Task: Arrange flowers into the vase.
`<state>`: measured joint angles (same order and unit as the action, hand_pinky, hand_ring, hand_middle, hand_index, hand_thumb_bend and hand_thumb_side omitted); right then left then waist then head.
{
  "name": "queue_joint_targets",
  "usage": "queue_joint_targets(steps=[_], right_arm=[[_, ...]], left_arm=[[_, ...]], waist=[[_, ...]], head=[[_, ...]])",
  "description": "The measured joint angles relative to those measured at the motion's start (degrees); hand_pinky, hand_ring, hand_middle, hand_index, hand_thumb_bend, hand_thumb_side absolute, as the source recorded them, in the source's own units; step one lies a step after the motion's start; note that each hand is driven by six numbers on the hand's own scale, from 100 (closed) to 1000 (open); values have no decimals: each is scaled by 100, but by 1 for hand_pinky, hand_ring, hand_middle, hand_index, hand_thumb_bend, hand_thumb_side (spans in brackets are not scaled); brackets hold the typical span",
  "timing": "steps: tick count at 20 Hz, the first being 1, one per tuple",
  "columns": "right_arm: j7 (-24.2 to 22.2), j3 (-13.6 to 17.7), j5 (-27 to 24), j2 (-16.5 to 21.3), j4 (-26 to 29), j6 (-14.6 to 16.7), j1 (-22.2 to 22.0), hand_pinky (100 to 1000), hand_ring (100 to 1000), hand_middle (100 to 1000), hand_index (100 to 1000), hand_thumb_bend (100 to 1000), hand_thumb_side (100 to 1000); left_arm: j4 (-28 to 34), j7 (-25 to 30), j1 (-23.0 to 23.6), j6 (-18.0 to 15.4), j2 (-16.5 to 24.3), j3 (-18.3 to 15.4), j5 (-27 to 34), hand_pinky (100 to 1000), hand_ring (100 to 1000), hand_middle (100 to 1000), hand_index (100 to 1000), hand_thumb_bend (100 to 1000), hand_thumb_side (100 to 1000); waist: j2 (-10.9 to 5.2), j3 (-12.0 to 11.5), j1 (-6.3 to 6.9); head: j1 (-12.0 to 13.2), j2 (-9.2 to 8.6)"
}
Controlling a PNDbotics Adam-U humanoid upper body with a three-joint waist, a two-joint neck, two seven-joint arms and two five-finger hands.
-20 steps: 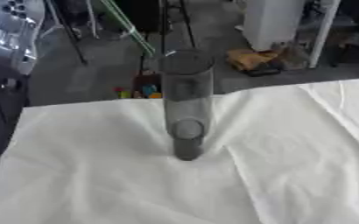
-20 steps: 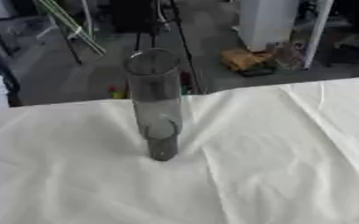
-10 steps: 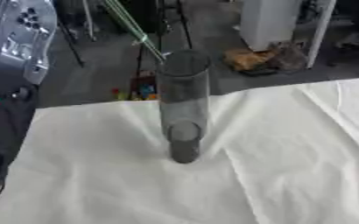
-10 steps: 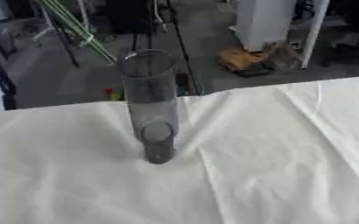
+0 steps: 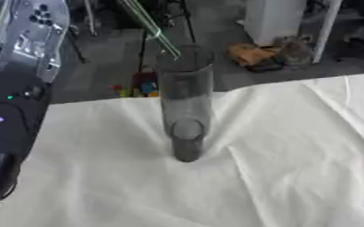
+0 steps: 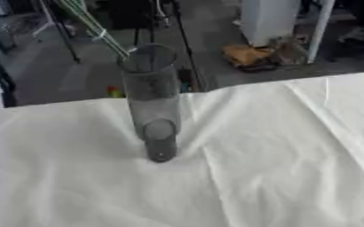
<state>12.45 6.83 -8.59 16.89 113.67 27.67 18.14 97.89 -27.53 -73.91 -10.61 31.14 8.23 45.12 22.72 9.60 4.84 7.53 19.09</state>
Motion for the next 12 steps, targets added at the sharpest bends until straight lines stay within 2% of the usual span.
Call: queue_joint_targets(steps=[12], right_arm=[[-63,-19,0,-7,0,28,1,870,828,668,906,100,1000]], left_arm=[[5,260,-28,-59,1,0,-523,100,100,100,100,173,206]], waist=[[116,50,-17]], head=[[40,0]])
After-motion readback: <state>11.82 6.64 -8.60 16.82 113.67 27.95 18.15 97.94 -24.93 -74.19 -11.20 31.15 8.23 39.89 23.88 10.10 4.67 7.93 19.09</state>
